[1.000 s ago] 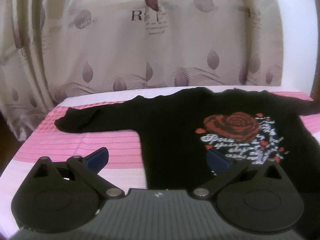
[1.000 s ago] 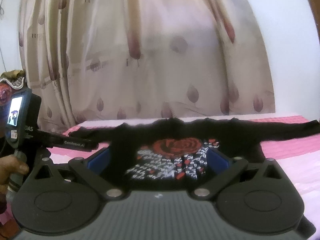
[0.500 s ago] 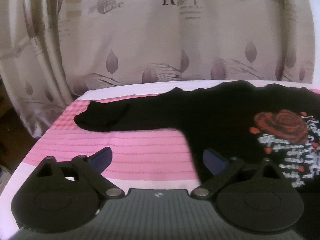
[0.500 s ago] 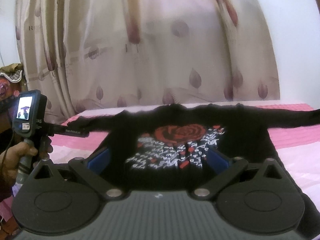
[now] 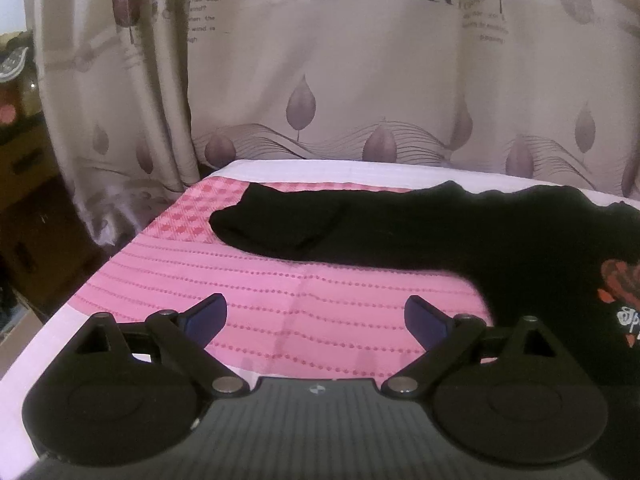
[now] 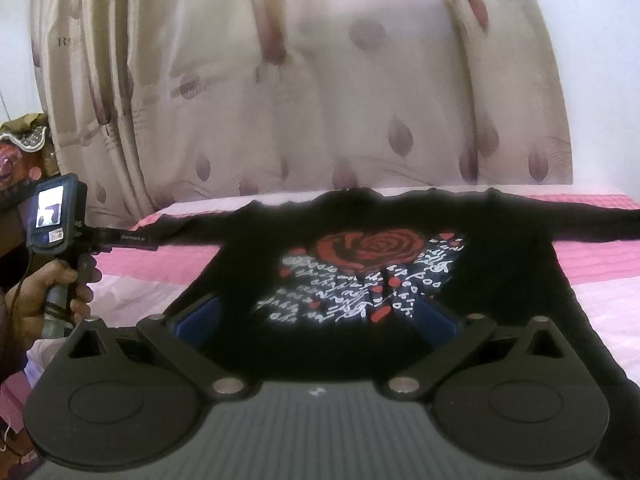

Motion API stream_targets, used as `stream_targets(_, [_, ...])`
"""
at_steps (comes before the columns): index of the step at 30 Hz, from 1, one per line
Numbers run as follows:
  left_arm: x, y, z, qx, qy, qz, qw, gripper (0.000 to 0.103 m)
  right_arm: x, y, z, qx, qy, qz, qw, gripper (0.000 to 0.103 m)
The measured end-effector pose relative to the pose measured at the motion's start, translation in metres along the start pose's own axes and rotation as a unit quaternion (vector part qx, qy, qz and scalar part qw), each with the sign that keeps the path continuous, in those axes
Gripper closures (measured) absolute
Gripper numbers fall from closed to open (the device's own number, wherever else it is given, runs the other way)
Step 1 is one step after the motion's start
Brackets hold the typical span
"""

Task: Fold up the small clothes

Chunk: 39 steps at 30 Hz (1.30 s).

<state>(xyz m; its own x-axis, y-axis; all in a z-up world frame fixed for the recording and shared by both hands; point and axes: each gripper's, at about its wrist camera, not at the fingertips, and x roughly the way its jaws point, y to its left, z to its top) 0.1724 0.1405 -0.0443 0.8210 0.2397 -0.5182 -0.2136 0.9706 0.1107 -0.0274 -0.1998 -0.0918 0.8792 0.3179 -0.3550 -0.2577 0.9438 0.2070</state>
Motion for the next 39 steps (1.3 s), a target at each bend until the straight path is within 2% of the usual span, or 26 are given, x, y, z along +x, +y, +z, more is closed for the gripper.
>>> stream_targets(17, [0.007,-0.008,0.001,0.034,-0.02,0.007,0.9992,0.008,0.004,0.002,-0.001,0.002,0.014,0.002,1.0,0.0])
stream_targets(19, [0.009,-0.007,0.002,0.043,-0.025,0.004,0.9988,0.011,0.005,0.002,-0.002,0.0,0.015,0.001,1.0,0.0])
stream_targets(21, [0.011,-0.006,0.003,0.063,-0.031,-0.001,0.9976,0.018,0.005,0.001,-0.002,0.0,0.017,0.001,1.0,0.0])
stream_targets(26, [0.025,0.0,0.006,0.106,-0.045,0.002,0.9934,0.019,0.009,-0.003,-0.005,0.008,0.02,0.0,1.0,0.0])
stream_targets(31, [0.045,0.003,0.019,0.14,-0.071,-0.008,0.9876,0.027,0.017,-0.005,-0.01,0.011,0.033,-0.001,0.999,0.0])
stream_targets(35, [0.068,0.009,0.032,0.141,-0.069,-0.012,0.9875,0.028,0.021,-0.007,-0.013,0.011,0.039,-0.004,0.999,0.0])
stream_targets(39, [0.093,0.01,0.04,0.165,-0.066,-0.005,0.9841,0.028,0.028,-0.012,-0.016,0.02,0.048,-0.011,0.999,0.0])
